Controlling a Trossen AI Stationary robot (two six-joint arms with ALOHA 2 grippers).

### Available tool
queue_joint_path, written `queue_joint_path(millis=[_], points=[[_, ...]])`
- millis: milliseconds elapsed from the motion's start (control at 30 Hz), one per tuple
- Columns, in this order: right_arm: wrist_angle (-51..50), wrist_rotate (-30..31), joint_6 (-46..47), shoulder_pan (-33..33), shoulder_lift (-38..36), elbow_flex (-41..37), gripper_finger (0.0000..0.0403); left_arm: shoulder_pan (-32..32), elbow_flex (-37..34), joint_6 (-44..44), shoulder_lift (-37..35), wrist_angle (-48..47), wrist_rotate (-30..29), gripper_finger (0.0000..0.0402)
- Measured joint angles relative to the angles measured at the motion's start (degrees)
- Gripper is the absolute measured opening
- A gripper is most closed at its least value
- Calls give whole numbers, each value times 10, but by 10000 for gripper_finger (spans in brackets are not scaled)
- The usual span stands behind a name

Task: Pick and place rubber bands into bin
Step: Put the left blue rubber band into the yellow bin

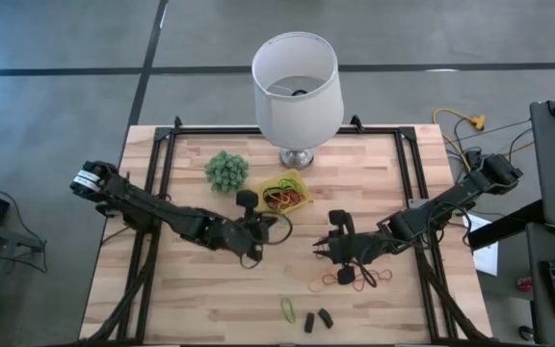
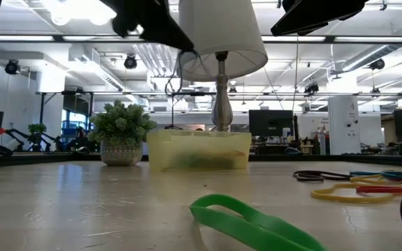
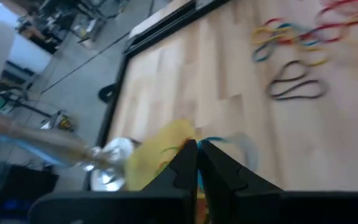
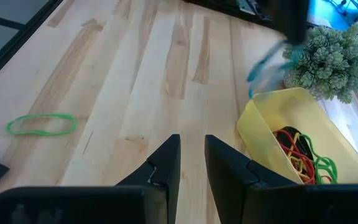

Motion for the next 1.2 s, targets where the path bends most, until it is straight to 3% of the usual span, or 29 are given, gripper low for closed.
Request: queue_joint_path(millis=[367, 533, 1200], points=[[1, 0, 0, 0, 0, -3, 68, 121, -6, 5, 4, -2, -7, 0], [1, 0, 0, 0, 0, -5, 68, 156, -7, 2, 17, -2, 39, 0], [2, 0, -1, 0, 0, -7, 68, 177, -9, -24, 31, -3, 67, 2]])
